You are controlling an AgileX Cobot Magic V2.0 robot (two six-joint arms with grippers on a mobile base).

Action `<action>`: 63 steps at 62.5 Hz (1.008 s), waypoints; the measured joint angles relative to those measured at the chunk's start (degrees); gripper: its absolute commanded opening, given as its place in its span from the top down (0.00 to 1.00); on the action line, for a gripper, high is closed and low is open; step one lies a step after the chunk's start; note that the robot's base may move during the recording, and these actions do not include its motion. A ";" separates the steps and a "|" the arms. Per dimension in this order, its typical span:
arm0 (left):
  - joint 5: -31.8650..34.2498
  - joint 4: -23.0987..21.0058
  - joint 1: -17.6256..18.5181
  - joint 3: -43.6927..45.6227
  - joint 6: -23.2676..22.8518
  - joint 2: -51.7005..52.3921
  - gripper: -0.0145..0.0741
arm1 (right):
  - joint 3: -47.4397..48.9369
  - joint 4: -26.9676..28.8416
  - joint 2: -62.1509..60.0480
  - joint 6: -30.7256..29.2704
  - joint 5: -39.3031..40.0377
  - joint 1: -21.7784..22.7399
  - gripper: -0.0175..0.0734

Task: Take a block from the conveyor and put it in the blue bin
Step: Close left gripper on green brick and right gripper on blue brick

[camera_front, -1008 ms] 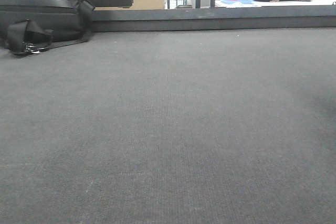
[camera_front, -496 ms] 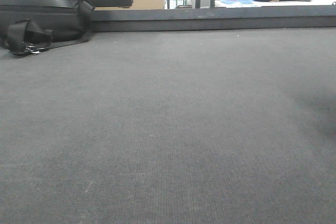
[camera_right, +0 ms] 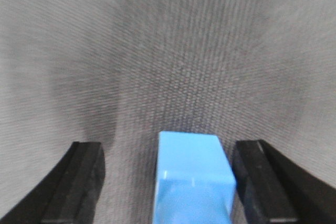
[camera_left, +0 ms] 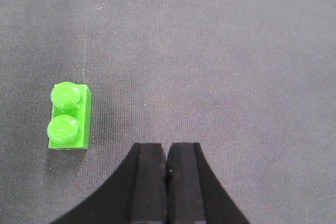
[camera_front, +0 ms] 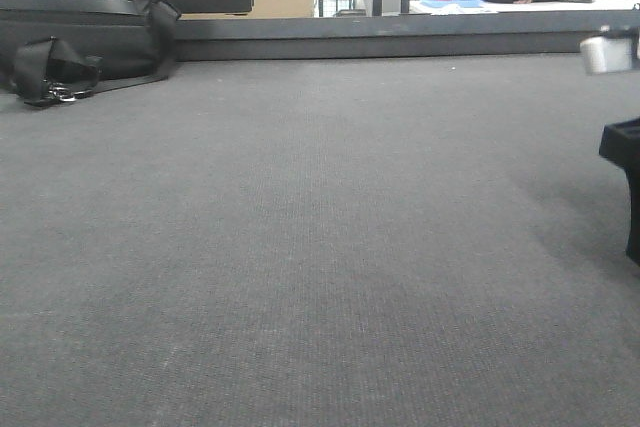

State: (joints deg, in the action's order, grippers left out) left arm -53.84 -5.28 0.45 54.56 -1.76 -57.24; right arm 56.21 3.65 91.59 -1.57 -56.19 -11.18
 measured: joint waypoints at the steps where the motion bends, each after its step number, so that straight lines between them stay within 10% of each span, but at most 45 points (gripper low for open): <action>1: 0.00 0.00 0.00 0.00 0.00 0.00 0.96 | 0.00 0.00 0.15 0.00 0.00 0.00 0.38; 19: -0.11 0.00 0.00 0.00 -0.03 0.00 0.96 | 0.00 0.00 0.49 2.96 -0.24 0.00 0.40; 38: -0.11 0.00 0.00 0.00 -0.55 0.00 0.96 | 0.00 -2.44 0.49 3.19 -3.12 0.00 0.99; 63: -13.24 -0.23 -7.07 9.35 4.88 -12.34 0.96 | 3.01 -2.21 -7.75 3.19 -5.35 0.00 0.99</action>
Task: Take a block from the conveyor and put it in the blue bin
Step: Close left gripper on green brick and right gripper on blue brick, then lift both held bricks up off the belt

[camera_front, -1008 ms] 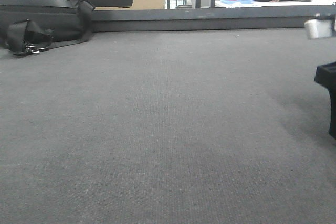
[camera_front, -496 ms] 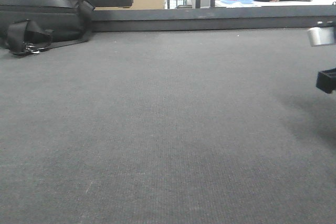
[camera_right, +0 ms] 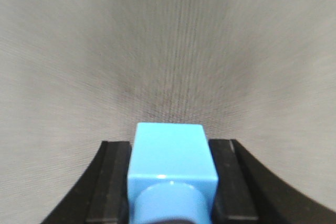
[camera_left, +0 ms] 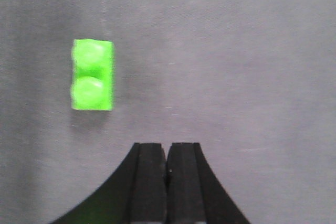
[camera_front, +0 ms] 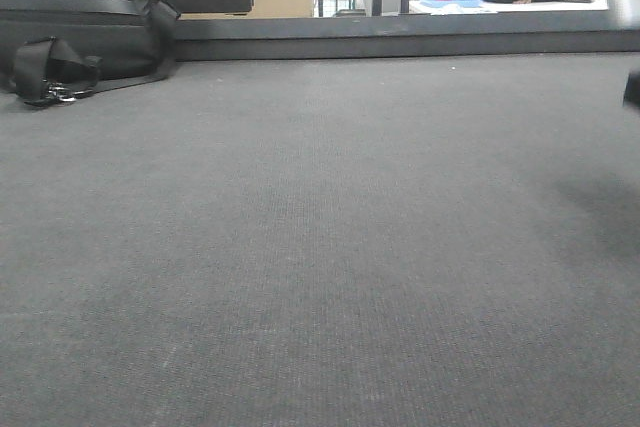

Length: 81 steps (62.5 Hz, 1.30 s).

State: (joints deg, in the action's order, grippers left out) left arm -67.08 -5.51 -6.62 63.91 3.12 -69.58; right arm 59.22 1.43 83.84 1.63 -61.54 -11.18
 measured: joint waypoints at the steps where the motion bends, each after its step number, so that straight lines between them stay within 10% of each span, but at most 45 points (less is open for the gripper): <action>1: -0.18 0.00 -0.41 0.37 0.93 -0.69 0.96 | 0.15 0.00 -0.47 0.00 0.00 0.00 0.99; 20: 0.46 2.26 -4.58 3.14 9.04 -13.60 0.93 | 0.29 0.05 -5.25 0.11 1.57 0.00 0.99; 44: 7.11 3.54 -4.70 3.14 9.67 -20.44 0.36 | 0.29 2.83 -5.25 0.11 4.12 0.00 0.99; 81: 15.96 3.31 -4.70 -3.62 9.77 -25.68 0.36 | 0.29 3.05 -5.25 0.11 7.22 0.00 0.99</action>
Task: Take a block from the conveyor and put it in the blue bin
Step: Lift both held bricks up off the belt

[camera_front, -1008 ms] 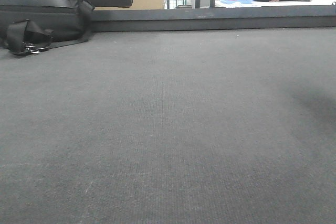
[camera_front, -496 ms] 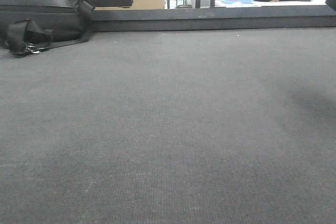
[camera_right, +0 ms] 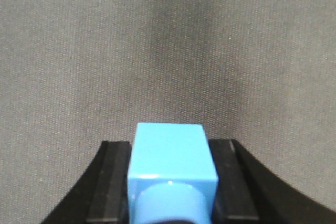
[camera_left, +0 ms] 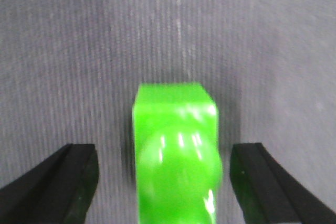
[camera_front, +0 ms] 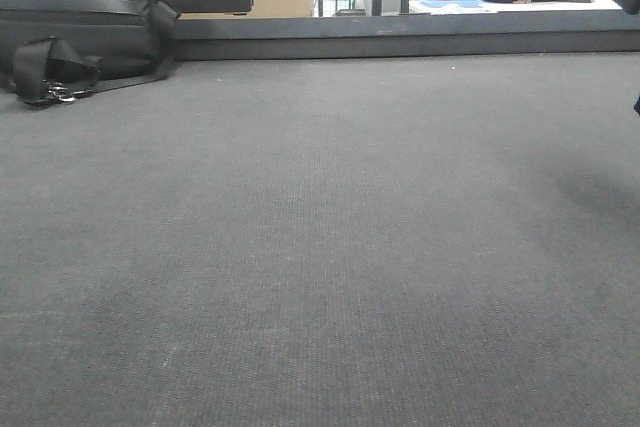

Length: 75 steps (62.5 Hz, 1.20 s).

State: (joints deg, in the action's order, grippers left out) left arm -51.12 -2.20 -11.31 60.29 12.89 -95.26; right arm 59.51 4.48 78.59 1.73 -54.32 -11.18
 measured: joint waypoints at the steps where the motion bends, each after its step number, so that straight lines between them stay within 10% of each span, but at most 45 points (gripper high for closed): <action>1: 0.04 0.00 0.00 0.00 0.00 -0.12 0.36 | 0.00 0.00 0.00 0.00 0.00 0.00 0.99; 8: 0.55 0.13 0.00 0.00 0.00 -0.65 0.43 | 0.00 0.00 0.00 0.00 0.00 0.00 0.99; 23: 0.76 0.23 0.00 0.00 0.12 -0.68 0.97 | 0.00 0.00 0.00 0.00 0.14 0.00 0.99; 48: -0.70 -3.80 0.99 2.54 0.12 8.05 0.96 | 0.00 0.00 -3.02 0.13 1.02 0.00 0.99; 75: 30.18 -9.83 8.22 -26.47 0.12 44.45 0.96 | -18.84 0.00 -25.72 0.11 28.45 0.00 0.99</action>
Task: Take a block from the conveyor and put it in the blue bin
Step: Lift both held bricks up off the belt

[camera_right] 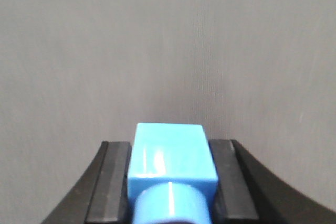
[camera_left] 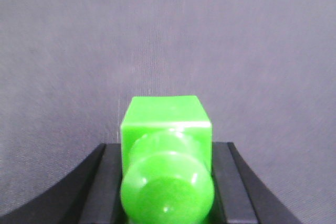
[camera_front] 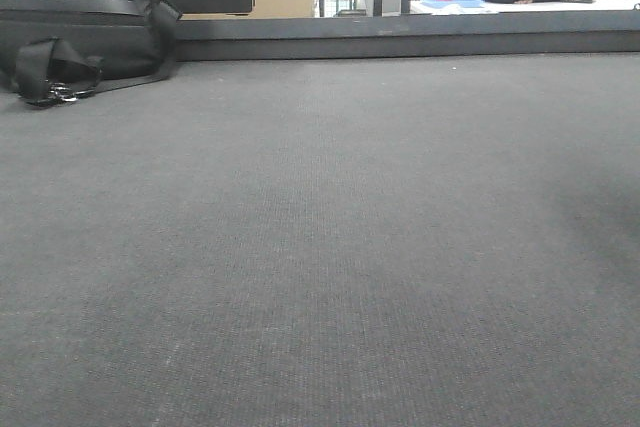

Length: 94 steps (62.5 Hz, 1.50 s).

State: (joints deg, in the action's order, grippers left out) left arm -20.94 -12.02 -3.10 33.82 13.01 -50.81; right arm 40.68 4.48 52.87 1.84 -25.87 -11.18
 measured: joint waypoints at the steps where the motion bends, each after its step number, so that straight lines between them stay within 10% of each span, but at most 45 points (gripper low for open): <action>1: 0.76 -0.13 0.00 -0.75 0.00 1.90 0.96 | -1.01 0.00 -1.00 0.00 1.20 0.00 0.99; 39: 9.09 -0.76 0.14 -7.72 0.00 39.42 0.96 | -11.24 -1.13 -26.09 0.00 18.29 0.00 0.99; 51: 9.09 -0.84 0.14 -7.72 0.00 40.95 0.96 | -11.24 -10.08 -30.89 -0.23 19.29 0.00 0.99; 94: 9.09 -0.84 0.14 -7.72 0.00 40.95 0.96 | -11.24 -7.56 -32.06 -0.23 17.73 0.00 0.99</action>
State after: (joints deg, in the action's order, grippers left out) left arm -11.84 -12.87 -2.96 26.09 13.01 -9.86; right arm 29.43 -3.08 20.80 1.61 -8.14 -11.18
